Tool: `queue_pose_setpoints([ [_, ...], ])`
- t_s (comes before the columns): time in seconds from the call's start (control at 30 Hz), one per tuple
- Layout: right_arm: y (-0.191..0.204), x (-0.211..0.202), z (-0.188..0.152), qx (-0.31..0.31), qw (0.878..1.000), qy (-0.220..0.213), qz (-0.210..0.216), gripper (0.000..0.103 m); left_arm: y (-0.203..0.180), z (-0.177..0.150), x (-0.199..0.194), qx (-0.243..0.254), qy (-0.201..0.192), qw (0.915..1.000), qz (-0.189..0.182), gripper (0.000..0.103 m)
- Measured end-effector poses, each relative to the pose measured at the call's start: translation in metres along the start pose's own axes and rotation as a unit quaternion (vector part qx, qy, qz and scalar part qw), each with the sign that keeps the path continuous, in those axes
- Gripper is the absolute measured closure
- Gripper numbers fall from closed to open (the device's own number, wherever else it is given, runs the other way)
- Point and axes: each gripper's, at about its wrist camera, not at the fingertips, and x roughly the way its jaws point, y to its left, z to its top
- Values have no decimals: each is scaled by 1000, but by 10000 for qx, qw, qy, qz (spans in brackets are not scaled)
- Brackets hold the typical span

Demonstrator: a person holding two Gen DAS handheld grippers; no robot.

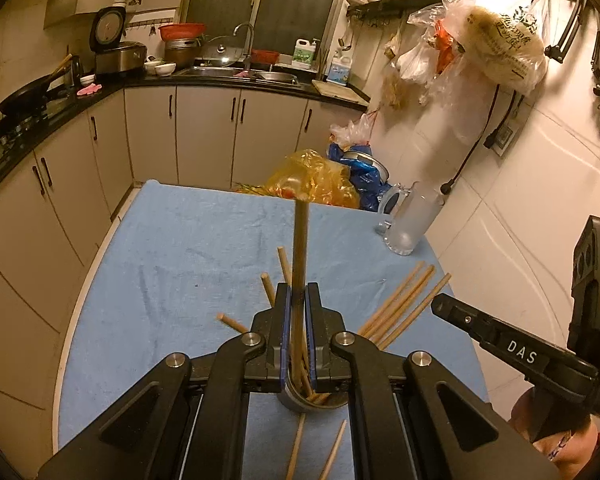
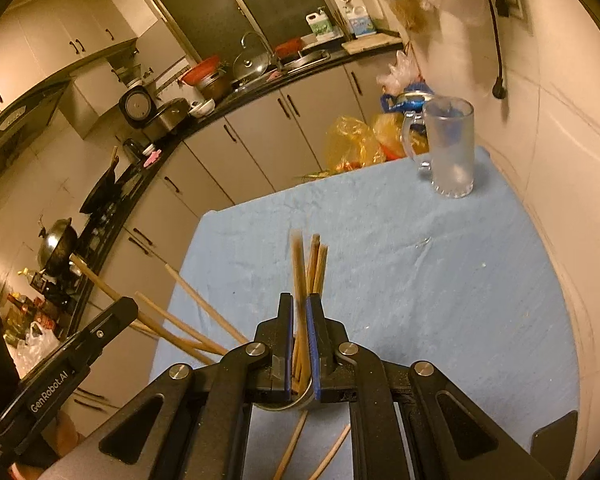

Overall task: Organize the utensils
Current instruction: 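Lower both chopsticks into the black cup and open both grippers, then withdraw both open grippers from the cup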

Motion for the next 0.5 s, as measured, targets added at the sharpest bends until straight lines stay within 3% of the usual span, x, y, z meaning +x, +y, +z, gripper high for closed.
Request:
queue_pose_setpoints([
  [0.3, 1, -27, 2, -37, 9998, -180, 36, 94, 2, -2, -27, -17, -178, 9998, -57, 96],
  [0.5, -4, -48, -18, -17, 9999, -129, 40, 79, 7, -20, -62, 31, -444, 9990, 37, 82],
])
